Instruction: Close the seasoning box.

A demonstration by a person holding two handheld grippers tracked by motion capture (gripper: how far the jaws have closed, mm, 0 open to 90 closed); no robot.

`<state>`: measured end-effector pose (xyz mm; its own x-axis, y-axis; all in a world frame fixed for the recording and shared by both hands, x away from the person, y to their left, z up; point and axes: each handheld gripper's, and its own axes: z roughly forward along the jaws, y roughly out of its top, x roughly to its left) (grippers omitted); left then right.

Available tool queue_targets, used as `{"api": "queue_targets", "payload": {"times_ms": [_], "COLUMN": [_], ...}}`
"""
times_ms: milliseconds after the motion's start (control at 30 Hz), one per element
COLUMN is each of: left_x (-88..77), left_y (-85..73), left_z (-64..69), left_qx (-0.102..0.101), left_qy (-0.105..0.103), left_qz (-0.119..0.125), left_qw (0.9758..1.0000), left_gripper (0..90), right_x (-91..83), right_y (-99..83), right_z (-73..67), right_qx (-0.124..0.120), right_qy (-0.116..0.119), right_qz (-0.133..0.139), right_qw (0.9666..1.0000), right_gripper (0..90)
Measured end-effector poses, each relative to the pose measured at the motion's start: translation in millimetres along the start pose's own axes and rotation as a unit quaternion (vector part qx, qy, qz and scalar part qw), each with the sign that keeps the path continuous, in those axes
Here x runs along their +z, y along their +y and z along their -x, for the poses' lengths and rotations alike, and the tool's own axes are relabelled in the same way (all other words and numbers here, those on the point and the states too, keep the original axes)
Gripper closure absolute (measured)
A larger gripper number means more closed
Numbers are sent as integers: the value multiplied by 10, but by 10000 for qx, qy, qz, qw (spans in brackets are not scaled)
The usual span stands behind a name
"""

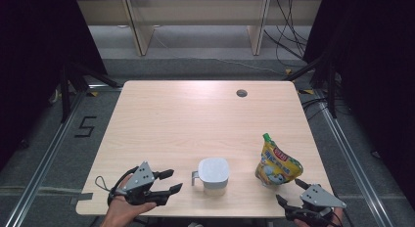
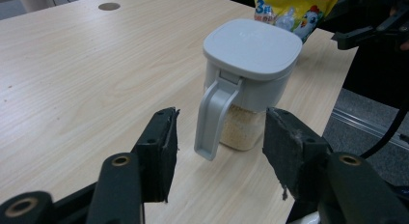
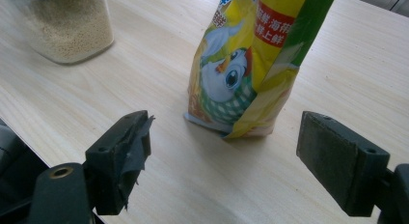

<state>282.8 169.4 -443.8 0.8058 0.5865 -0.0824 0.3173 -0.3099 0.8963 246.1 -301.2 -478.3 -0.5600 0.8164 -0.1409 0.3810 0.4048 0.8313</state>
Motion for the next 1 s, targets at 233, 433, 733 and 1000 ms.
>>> {"api": "queue_targets", "payload": {"times_ms": [233,433,733,1000], "left_x": [-52,-68,-38,-37], "left_y": [-119,-187,-336,-418], "left_z": [-30,-30,-22,-29], "left_qx": [-7,27,-149,-243], "left_qy": [88,125,174,223], "left_qz": [-156,-249,-491,-663], "left_qw": [9998,9996,9985,9973], "left_gripper": [425,385,302,284], "right_x": [-6,-6,-3,6], "right_y": [7,6,3,-2], "right_z": [-15,-7,-9,-9], "right_qx": [88,24,38,-16], "right_qy": [39,14,49,50], "right_qz": [-37,1,-24,-31], "right_qw": [9999,10000,10000,10000], "right_gripper": [203,203,204,203]}}
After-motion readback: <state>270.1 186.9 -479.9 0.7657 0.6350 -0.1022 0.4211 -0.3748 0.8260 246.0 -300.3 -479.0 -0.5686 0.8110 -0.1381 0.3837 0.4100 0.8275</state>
